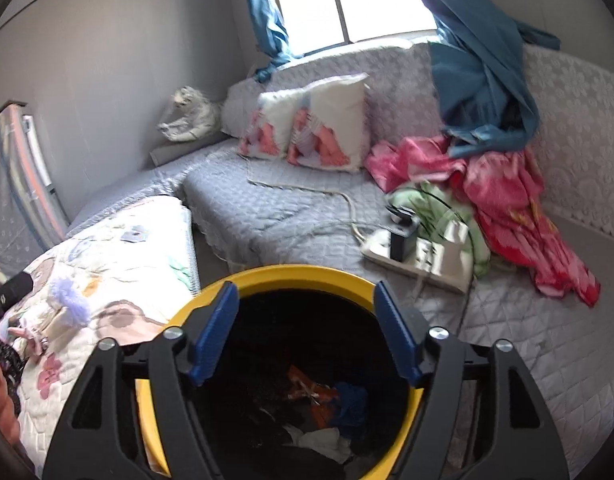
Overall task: Collect trash
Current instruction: 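Carry the bag and glove over the yellow-rimmed bin and open both tools, then grasp the white yarn bundle with the left tool while the right tool grasps a black plastic bag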
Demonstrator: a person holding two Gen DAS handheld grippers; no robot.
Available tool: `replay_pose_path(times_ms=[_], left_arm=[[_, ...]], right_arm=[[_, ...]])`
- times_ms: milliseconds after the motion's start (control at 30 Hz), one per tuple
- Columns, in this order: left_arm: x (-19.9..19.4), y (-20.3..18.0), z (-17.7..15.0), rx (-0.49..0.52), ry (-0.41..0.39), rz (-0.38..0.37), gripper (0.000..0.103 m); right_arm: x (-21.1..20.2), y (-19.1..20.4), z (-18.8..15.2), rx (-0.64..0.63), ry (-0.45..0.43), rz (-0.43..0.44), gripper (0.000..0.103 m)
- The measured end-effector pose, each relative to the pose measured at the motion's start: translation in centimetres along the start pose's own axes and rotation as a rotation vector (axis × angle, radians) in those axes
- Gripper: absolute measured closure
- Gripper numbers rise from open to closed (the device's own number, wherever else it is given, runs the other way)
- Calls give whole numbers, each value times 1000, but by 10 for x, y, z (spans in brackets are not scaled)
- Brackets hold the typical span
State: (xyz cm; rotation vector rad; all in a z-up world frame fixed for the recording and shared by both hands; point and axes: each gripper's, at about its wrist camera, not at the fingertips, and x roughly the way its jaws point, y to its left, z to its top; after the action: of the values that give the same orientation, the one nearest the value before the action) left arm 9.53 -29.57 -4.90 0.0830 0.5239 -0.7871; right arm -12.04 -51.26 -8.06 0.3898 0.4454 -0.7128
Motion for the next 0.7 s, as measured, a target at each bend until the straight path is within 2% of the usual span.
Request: replay_pose_path(times_ms=[133,300,400,533,700], left_arm=[[-34,39,9,15,-68,136,8],[-71,108,13,-52,-95,253,8],[-95,154,9,-102,-136,352,8],[-117,213,-2,-155,-131,477,8],[-132,275,-20,-220,-102,571,8]], right_arm=[[-13,37,2,-74,-42,107,23],[-23,94,1,-144,-18,316,22],[-30,132,-4,-208,-17,424,21],[-35,187,-15,-270,36,579,21],[-47,255,-34,-371,77,725,20]])
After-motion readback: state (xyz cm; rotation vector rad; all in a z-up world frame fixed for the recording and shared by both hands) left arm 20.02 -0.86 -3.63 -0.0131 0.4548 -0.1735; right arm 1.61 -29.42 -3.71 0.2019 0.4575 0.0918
